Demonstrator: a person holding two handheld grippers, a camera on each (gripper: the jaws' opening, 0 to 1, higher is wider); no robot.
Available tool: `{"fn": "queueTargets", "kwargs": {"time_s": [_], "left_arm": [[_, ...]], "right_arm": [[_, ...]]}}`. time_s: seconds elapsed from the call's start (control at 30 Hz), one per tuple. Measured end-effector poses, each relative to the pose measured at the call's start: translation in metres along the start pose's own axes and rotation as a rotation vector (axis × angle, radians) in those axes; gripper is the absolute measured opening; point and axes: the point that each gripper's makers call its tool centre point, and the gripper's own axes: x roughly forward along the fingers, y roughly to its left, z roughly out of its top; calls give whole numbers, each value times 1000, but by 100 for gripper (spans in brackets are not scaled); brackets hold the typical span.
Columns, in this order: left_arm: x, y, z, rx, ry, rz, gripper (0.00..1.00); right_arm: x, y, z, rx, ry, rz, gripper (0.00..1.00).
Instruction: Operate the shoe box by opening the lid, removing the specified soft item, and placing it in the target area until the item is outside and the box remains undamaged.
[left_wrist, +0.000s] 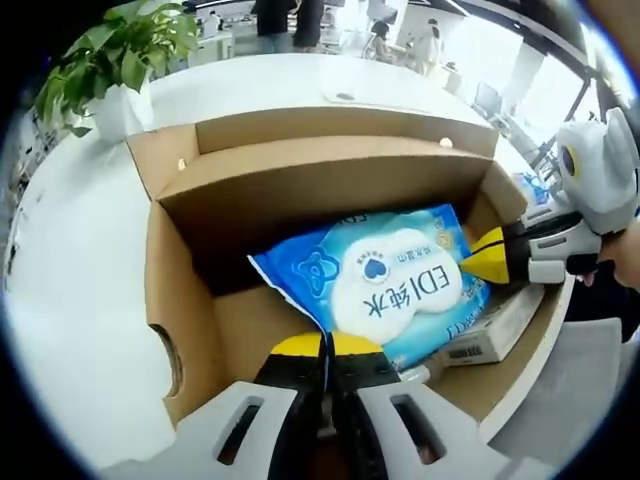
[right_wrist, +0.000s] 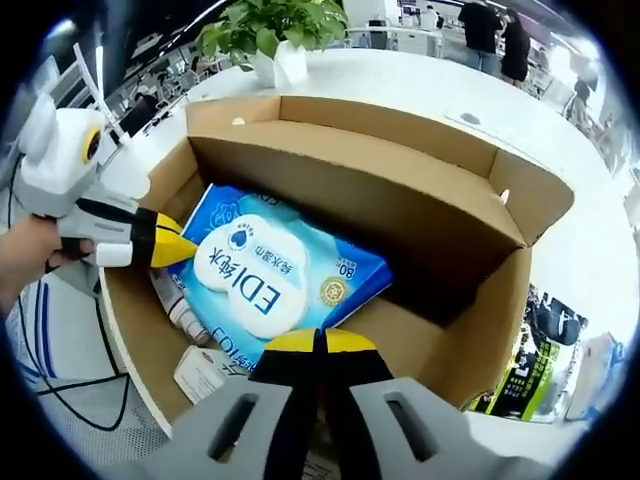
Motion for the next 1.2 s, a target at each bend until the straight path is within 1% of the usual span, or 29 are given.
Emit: {"fn": "queueTargets", "kwargs": {"time_s": [0.07, 0.67, 1.03, 1.1, 1.2], "left_arm": [[-3, -1, 3, 0, -16, 2, 0], [-29, -7, 15, 22, -71, 6, 0], [-49, -20, 28, 42, -124, 3, 0], [-52, -23, 30, 44, -127, 1, 0], [-54, -29, 31, 71, -126, -4, 0]], "right_arm": [[-3, 1, 2, 1, -9, 4, 0], [-26, 6, 18, -3, -74, 25, 0], [-51, 5, 23, 16, -108, 33, 0], [-58, 4, 24, 34, -115, 37, 0], [-65, 3, 23, 44, -119, 36, 0]]}}
